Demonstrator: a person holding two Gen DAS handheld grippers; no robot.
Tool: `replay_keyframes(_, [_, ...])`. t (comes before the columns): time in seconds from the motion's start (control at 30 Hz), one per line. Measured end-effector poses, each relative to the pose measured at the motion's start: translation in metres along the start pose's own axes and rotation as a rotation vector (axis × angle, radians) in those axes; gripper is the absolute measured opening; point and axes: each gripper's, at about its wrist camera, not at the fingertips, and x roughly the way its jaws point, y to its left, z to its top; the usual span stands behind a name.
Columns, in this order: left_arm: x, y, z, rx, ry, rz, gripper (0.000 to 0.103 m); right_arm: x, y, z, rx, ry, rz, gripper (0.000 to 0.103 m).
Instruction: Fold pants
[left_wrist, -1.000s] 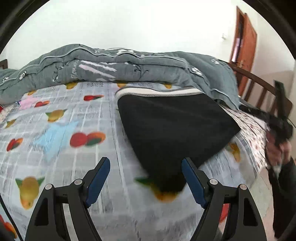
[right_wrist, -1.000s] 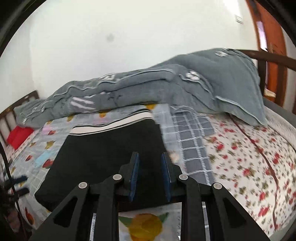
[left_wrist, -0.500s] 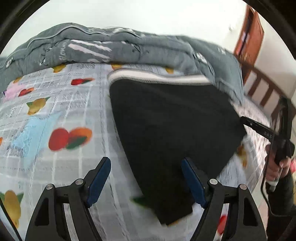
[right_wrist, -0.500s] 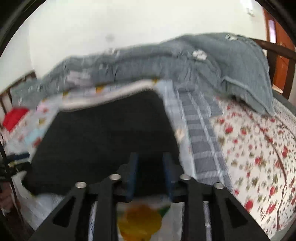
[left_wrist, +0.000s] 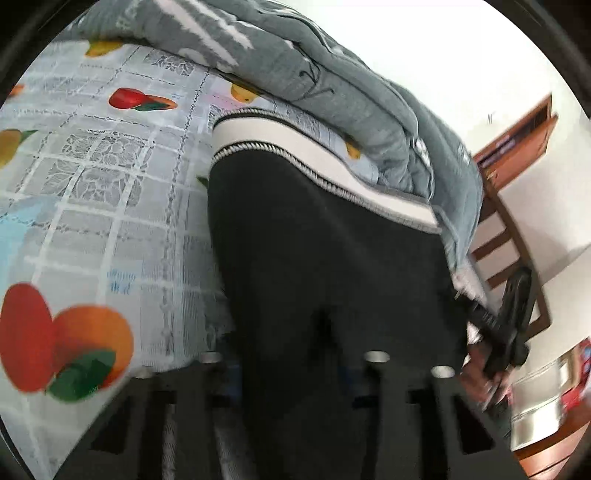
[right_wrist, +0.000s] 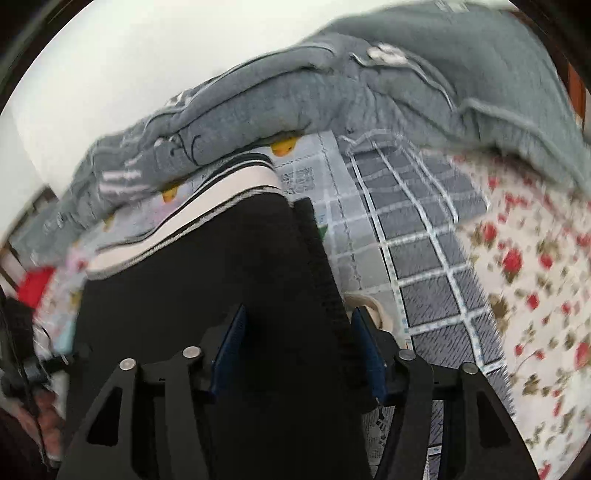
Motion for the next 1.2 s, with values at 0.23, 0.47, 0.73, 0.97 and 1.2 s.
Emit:
replay_keyframes(0.23, [-0.057, 0.030, 0.019, 0.032, -0.086, 0.027, 0.013, -0.008, 0.041, -0.004, 0.069, 0.051, 0.107, 0.036])
replay_keyframes(0.47, [-0.126, 0.108, 0.033, -0.021, -0.085, 0.244, 0.024, 0.010, 0.128, -0.033, -0.087, 0.103, 0.294, 0.033])
replay_keyframes(0.73, [-0.163, 0.124, 0.023, 0.010, -0.157, 0.391, 0.065, 0.020, 0.169, 0.015, -0.096, -0.060, 0.166, 0.043])
replay_keyframes(0.97, [-0.170, 0.092, 0.017, 0.149, -0.210, 0.421, 0.065, 0.034, 0.162, 0.030, -0.081, -0.036, 0.197, 0.014])
replay_keyframes(1.2, [-0.142, 0.047, 0.034, 0.277, -0.247, 0.436, 0.065, 0.047, 0.147, 0.024, -0.076, 0.009, -0.011, 0.029])
